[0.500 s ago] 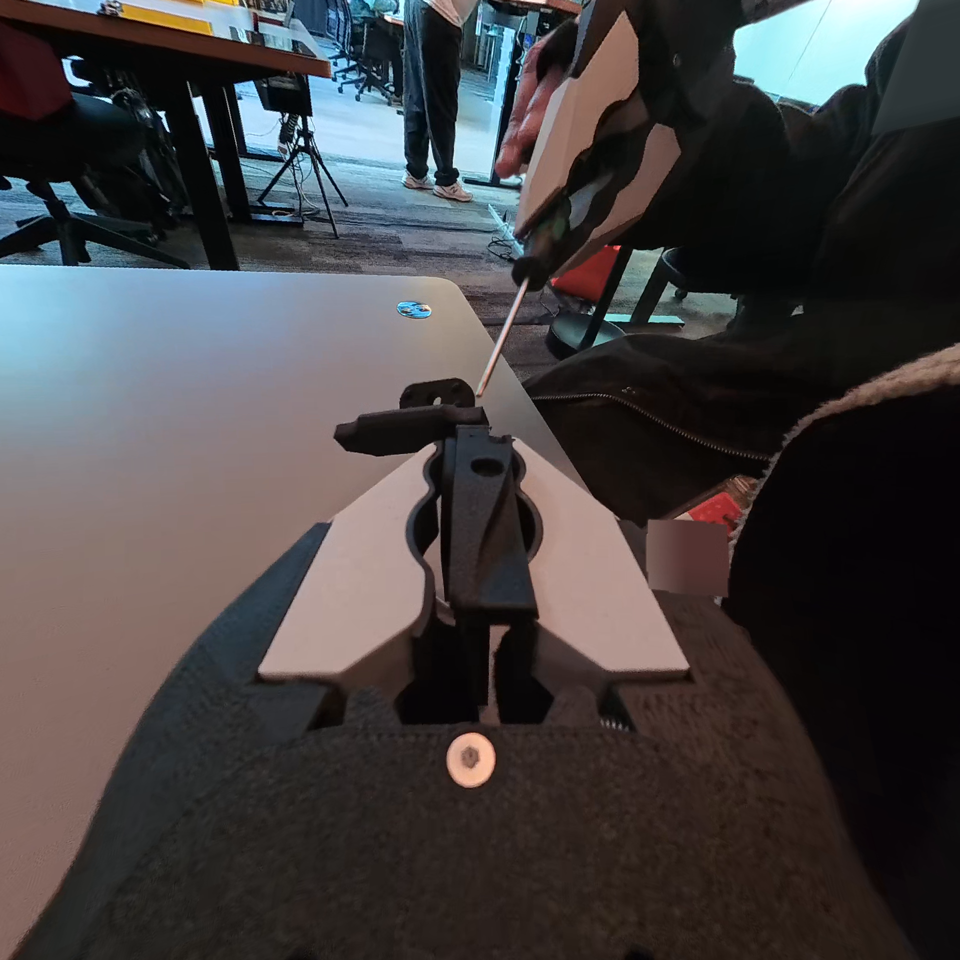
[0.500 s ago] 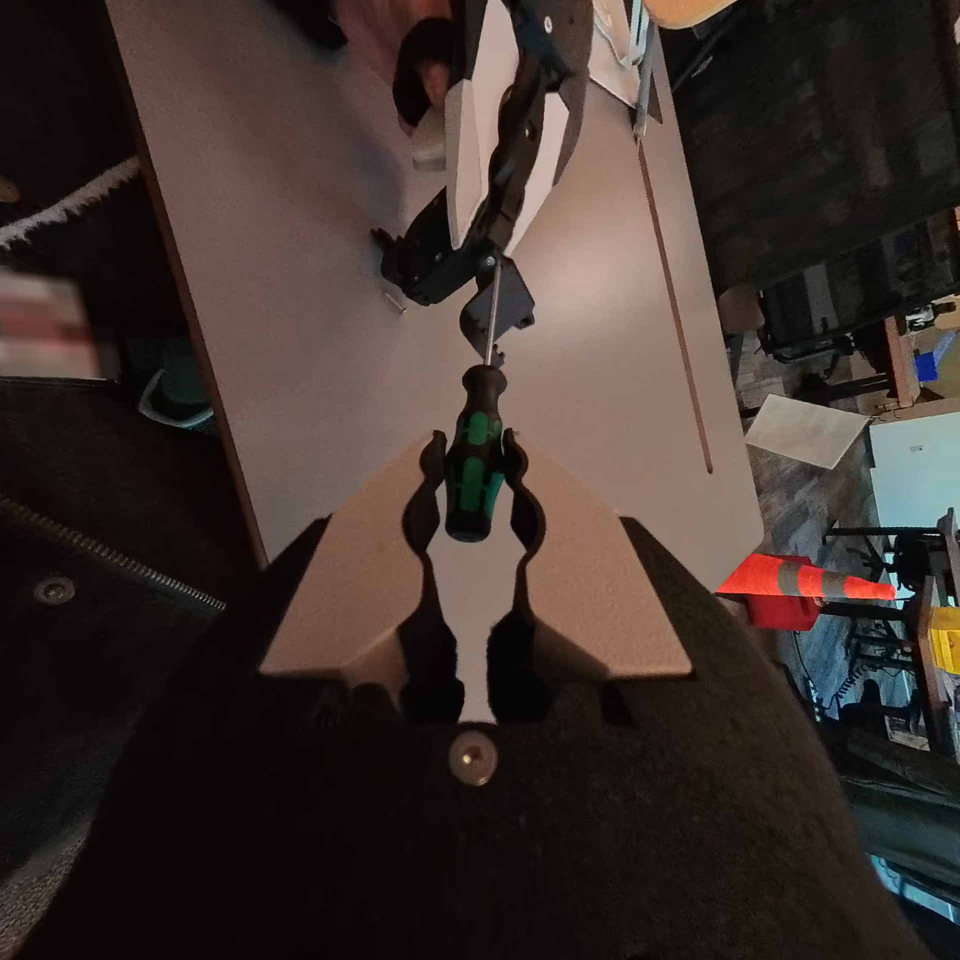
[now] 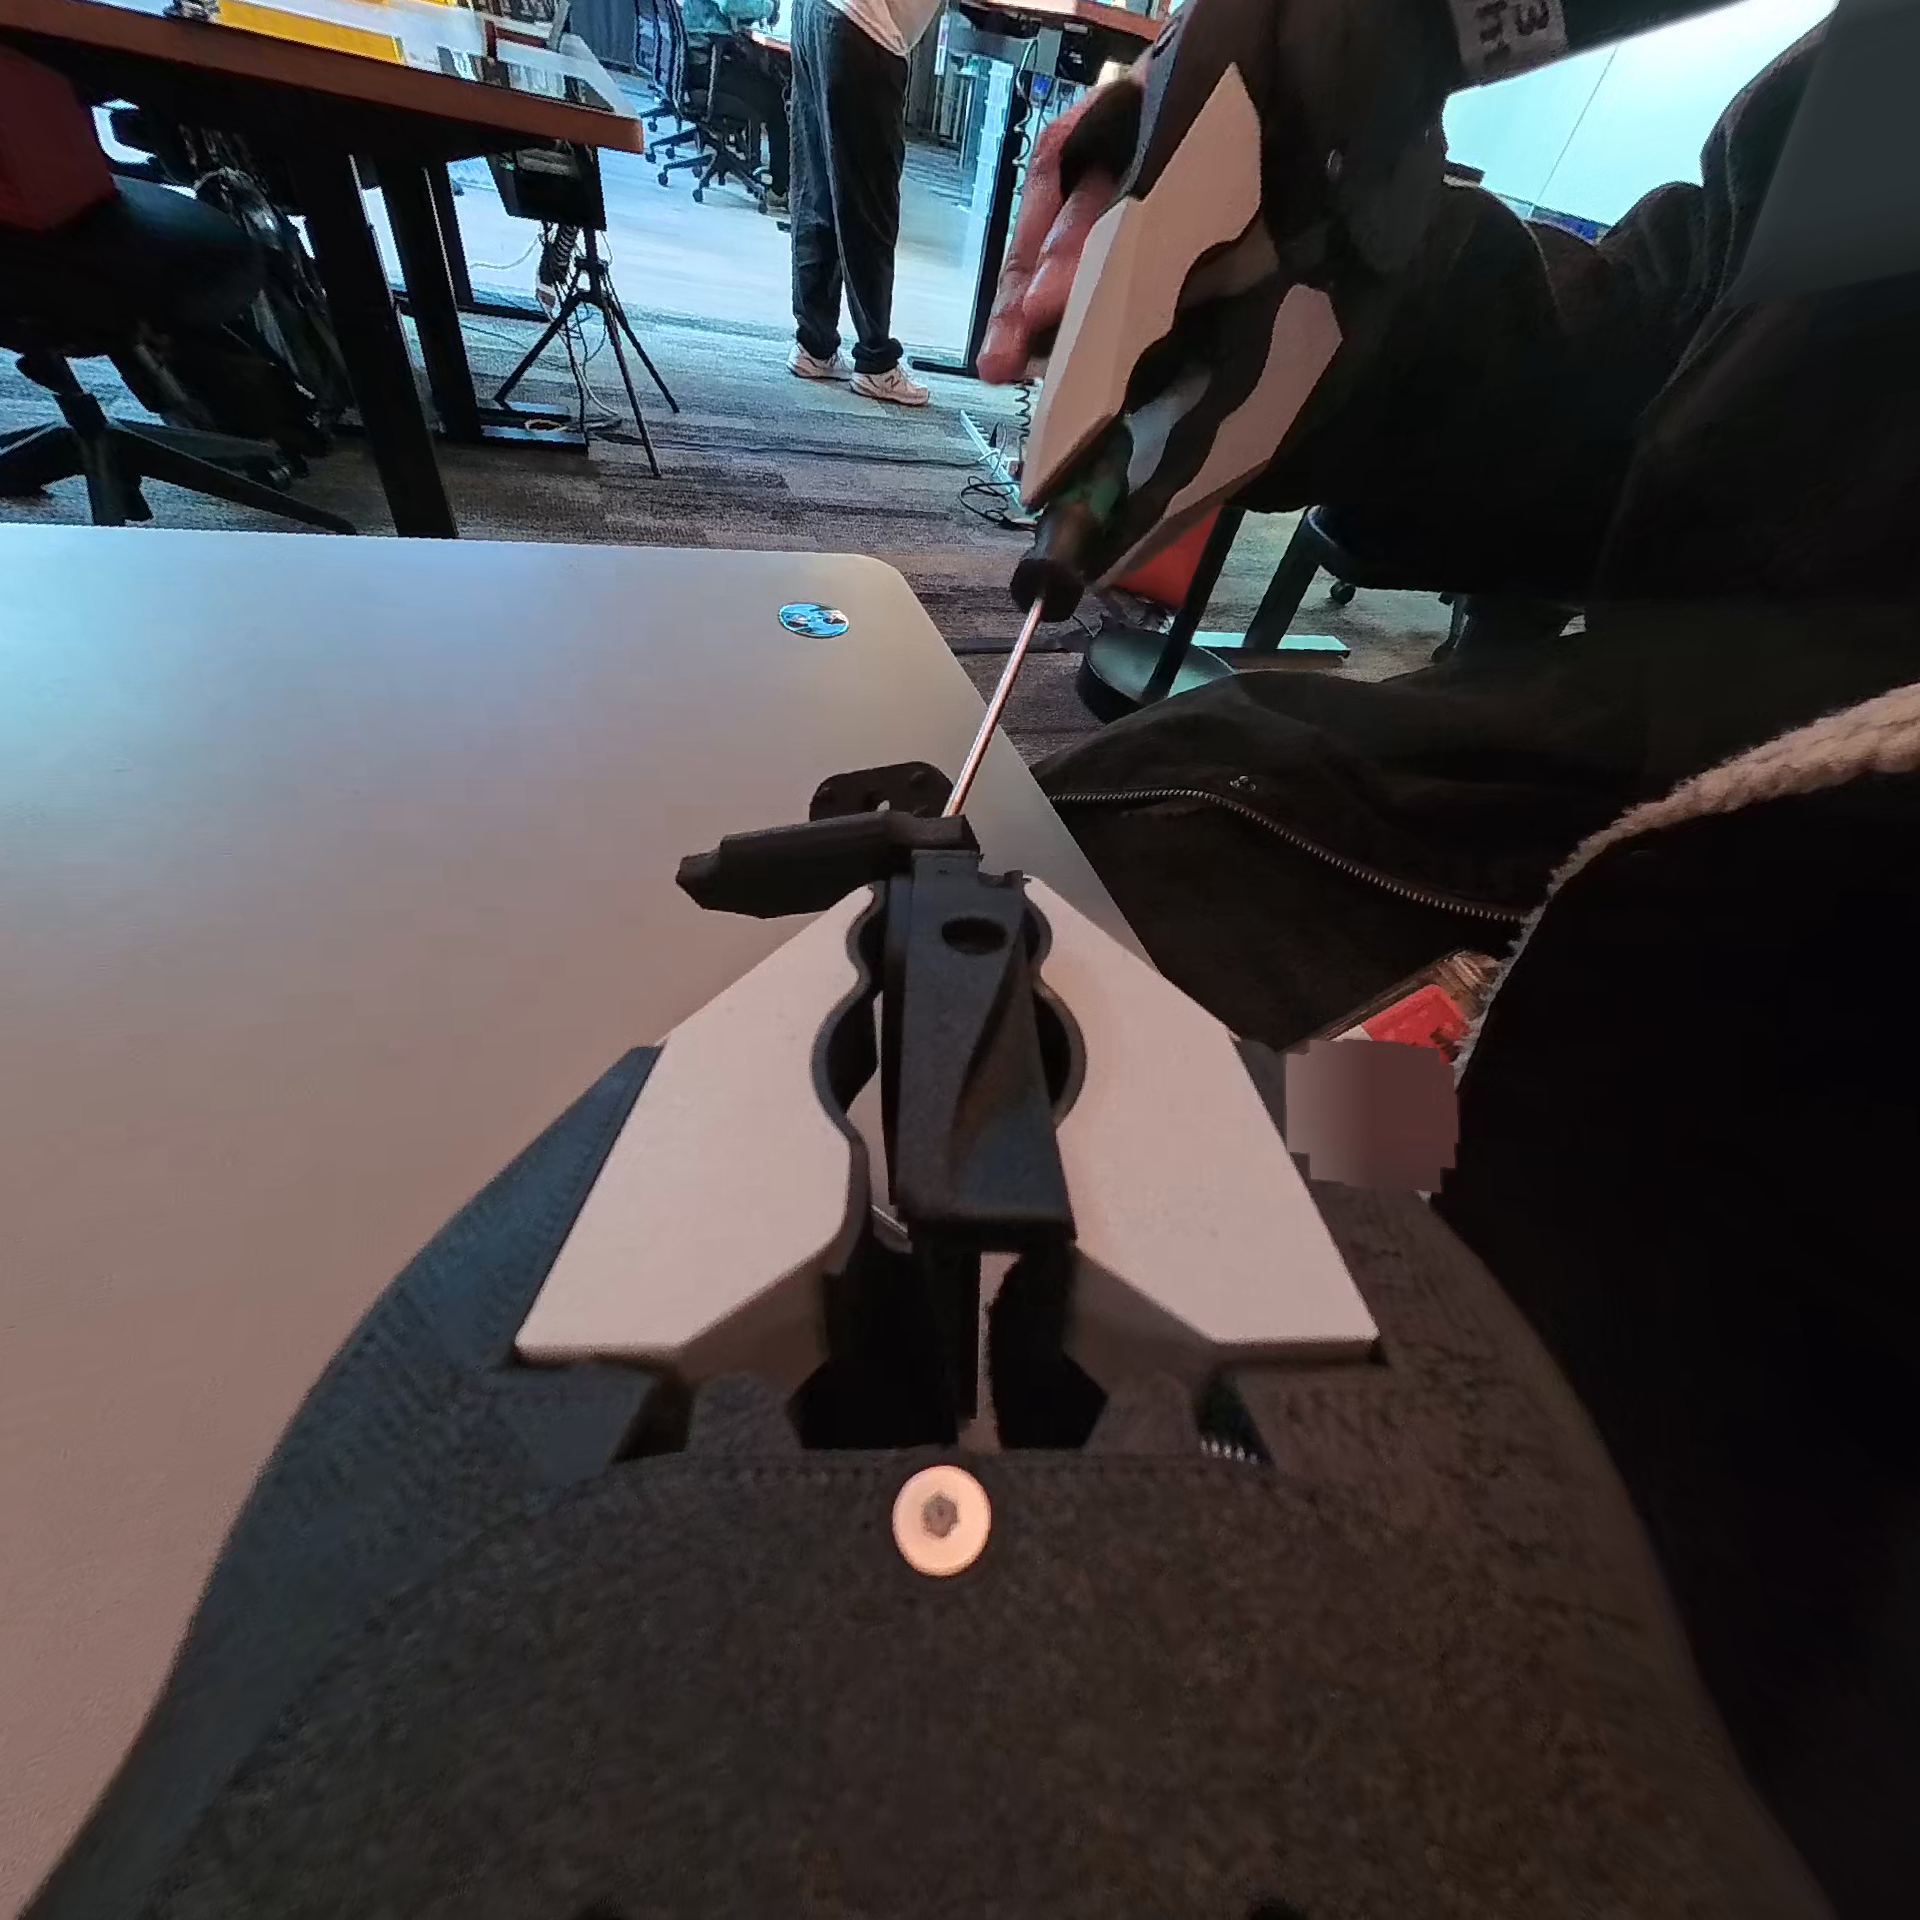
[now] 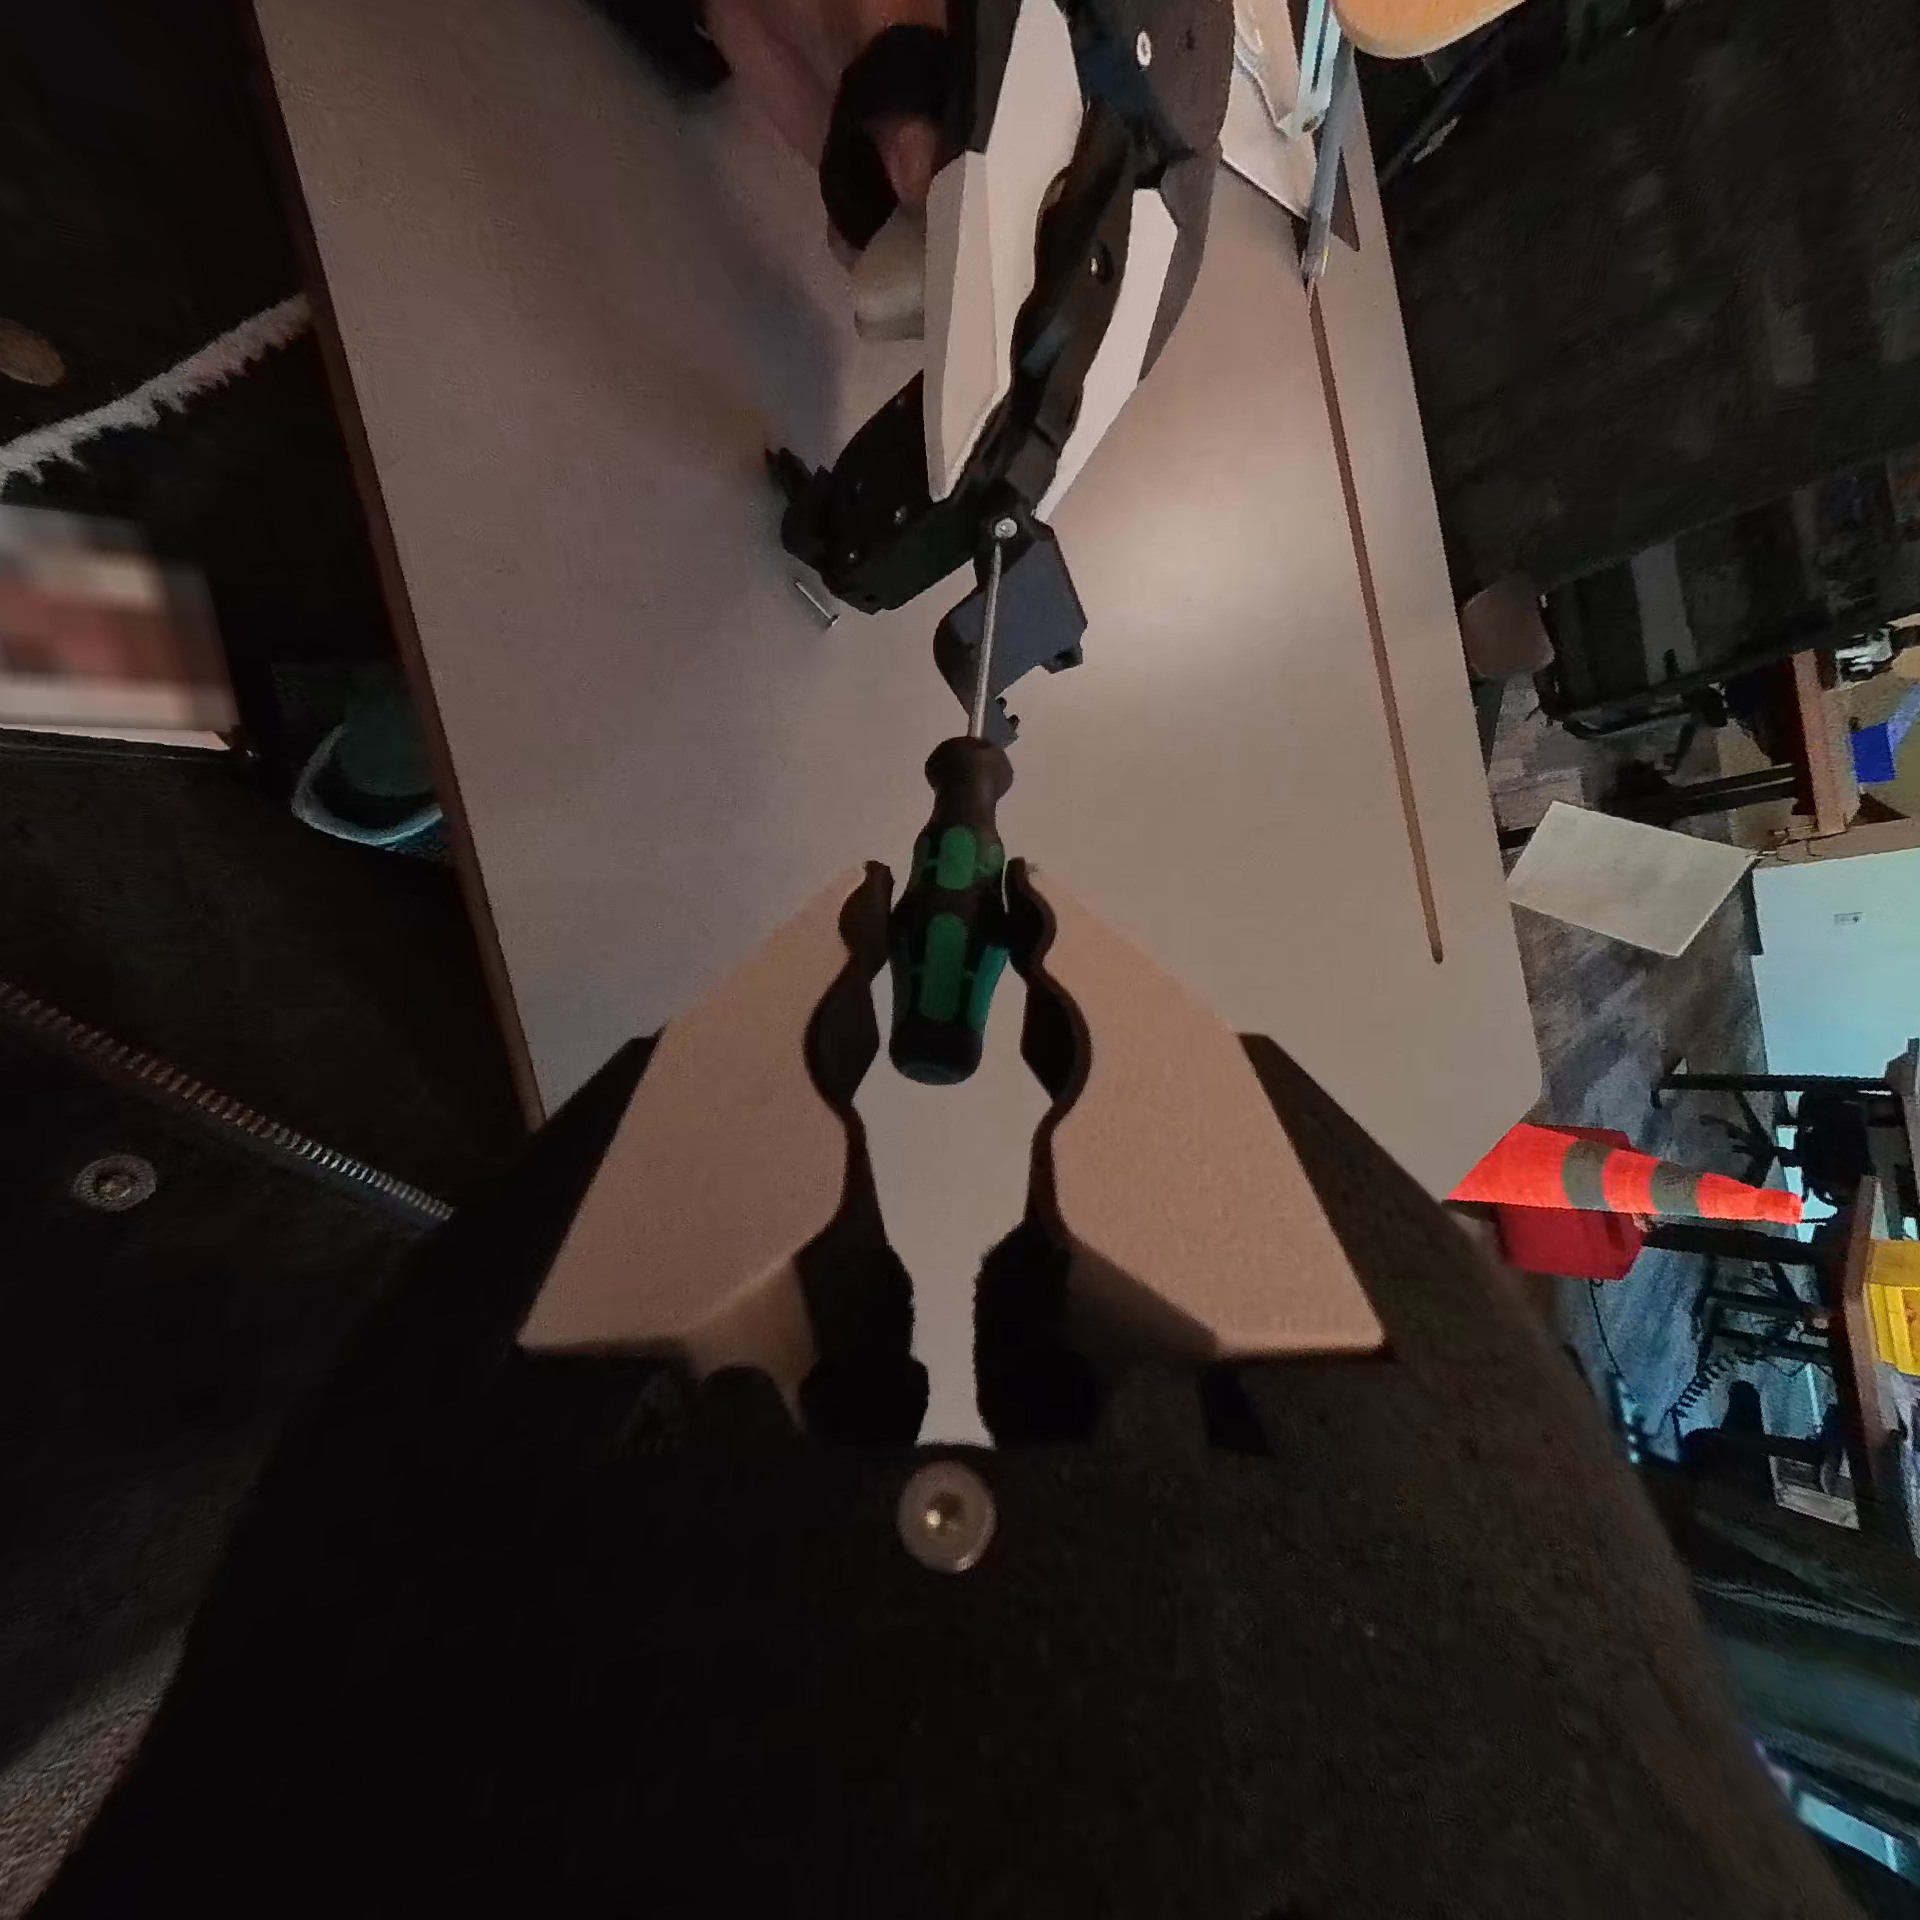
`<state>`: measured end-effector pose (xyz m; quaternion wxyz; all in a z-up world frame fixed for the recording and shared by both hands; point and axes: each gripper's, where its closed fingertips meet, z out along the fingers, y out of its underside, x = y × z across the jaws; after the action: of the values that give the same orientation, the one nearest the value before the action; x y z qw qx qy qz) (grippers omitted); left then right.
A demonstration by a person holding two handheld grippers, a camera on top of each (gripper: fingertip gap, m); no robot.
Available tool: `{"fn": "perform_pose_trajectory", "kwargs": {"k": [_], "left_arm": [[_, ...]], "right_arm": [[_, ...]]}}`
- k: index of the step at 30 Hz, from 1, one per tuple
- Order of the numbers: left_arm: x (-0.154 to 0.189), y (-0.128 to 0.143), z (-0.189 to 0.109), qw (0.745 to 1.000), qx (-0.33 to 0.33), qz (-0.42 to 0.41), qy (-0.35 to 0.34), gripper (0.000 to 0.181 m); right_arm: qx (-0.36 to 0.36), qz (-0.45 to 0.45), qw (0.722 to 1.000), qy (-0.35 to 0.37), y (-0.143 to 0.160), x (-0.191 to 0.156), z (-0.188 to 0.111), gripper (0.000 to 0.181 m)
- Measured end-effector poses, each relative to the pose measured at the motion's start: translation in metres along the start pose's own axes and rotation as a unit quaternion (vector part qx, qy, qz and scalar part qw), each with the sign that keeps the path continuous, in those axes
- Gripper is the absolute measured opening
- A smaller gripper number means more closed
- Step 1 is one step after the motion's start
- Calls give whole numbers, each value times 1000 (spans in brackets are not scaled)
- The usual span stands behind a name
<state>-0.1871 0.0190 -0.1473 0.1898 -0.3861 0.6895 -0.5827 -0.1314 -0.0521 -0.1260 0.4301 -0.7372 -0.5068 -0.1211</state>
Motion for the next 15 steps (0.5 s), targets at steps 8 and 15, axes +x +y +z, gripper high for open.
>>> {"fn": "perform_pose_trajectory", "kwargs": {"k": [8,15], "left_arm": [[0,0,-1,1000,3,-7,5,21],[1,0,-1,1000,3,-8,9,21]], "right_arm": [[15,-2,1000,8,-4,4,-2,22],[13,0,1000,3,-5,2,1,21]]}}
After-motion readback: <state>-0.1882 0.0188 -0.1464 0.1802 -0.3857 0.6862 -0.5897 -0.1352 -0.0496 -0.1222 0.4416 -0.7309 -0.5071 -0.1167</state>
